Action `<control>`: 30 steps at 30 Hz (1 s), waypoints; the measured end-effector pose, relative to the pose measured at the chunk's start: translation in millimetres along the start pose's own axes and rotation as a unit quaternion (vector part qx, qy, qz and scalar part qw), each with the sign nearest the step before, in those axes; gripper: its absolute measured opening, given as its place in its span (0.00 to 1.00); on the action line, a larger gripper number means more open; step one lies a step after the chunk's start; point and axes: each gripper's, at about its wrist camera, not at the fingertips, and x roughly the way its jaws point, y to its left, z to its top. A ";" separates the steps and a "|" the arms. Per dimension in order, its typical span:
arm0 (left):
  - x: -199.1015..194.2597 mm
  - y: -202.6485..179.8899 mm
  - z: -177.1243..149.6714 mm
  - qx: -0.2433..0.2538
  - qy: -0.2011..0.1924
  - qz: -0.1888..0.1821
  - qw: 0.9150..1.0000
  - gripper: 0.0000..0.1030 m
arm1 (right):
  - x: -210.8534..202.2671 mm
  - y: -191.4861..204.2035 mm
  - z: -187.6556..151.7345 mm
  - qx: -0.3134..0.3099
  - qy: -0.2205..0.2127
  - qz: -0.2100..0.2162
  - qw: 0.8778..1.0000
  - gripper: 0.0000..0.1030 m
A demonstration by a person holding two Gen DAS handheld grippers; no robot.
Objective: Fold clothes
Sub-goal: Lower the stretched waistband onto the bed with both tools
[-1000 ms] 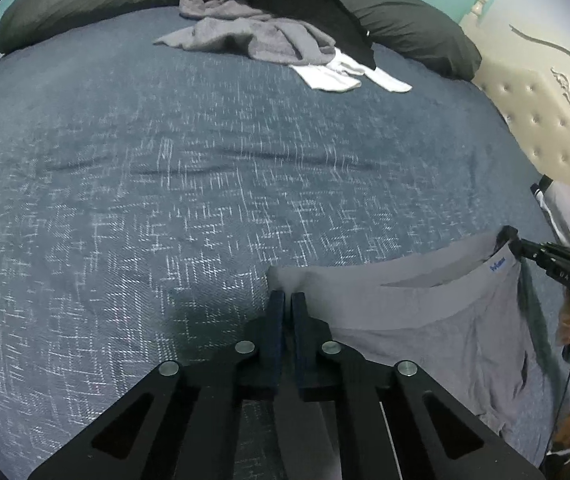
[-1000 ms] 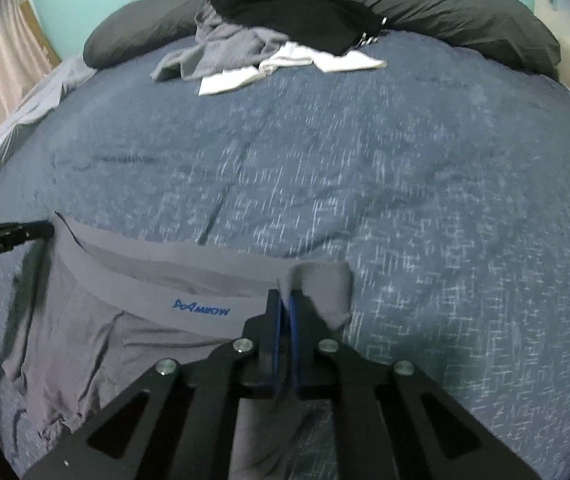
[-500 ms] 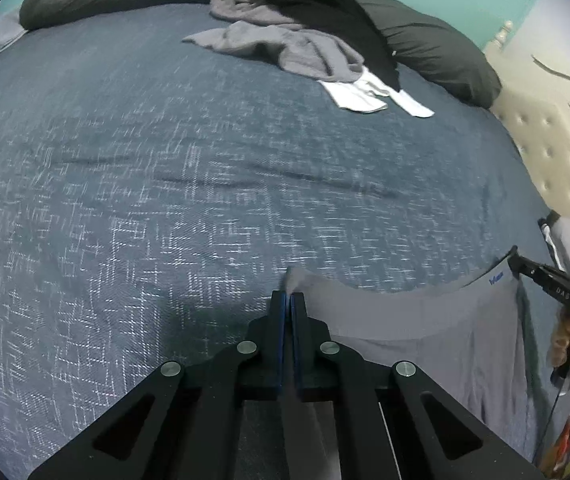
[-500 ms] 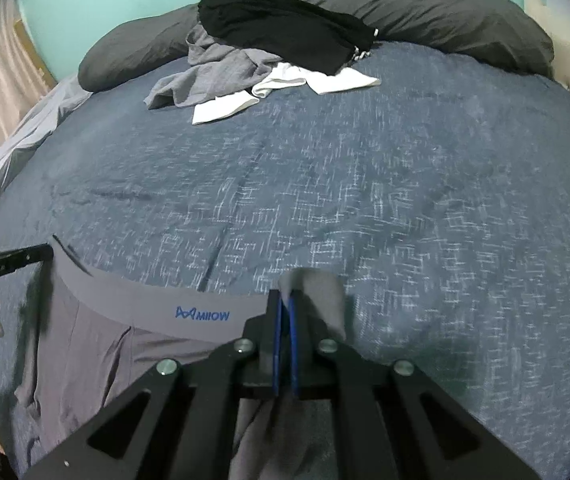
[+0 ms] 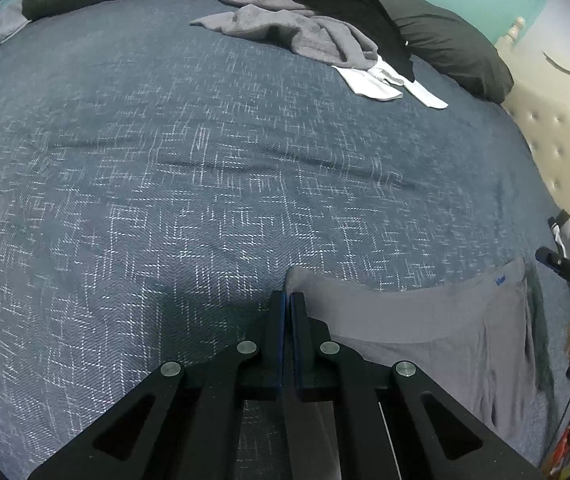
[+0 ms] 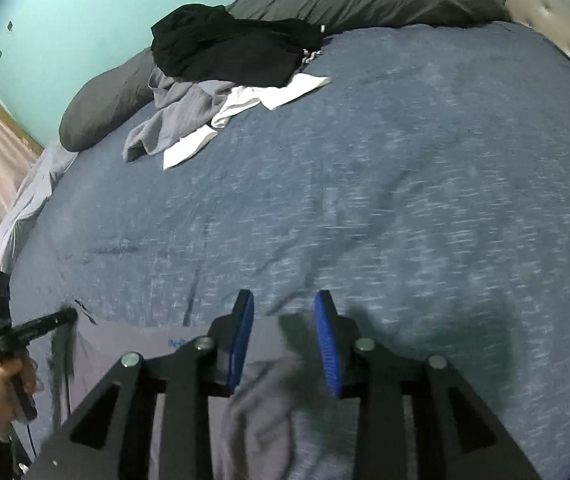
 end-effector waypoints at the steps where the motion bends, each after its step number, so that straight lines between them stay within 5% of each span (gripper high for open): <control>1: -0.2 -0.2 0.2 0.000 0.000 0.000 1.000 0.03 | 0.4 -1.3 -2.1 -0.006 0.012 0.002 1.000 0.31; 11: 1.1 -1.9 0.7 0.004 0.003 0.006 1.000 0.03 | 24.4 -5.9 -20.7 0.013 0.028 0.010 0.999 0.29; 13: 0.6 -2.2 1.5 0.005 0.001 0.006 1.000 0.03 | 25.9 -5.0 -20.0 0.011 0.023 0.011 1.000 0.08; 15: 0.1 -2.5 2.4 0.007 -0.001 0.005 1.000 0.03 | 26.4 -4.4 -18.9 0.009 0.019 0.006 1.000 0.02; 30: -0.4 -20.8 18.0 0.021 -0.007 -0.002 1.000 0.03 | 10.1 -9.2 13.0 -0.020 -0.022 -0.044 0.999 0.01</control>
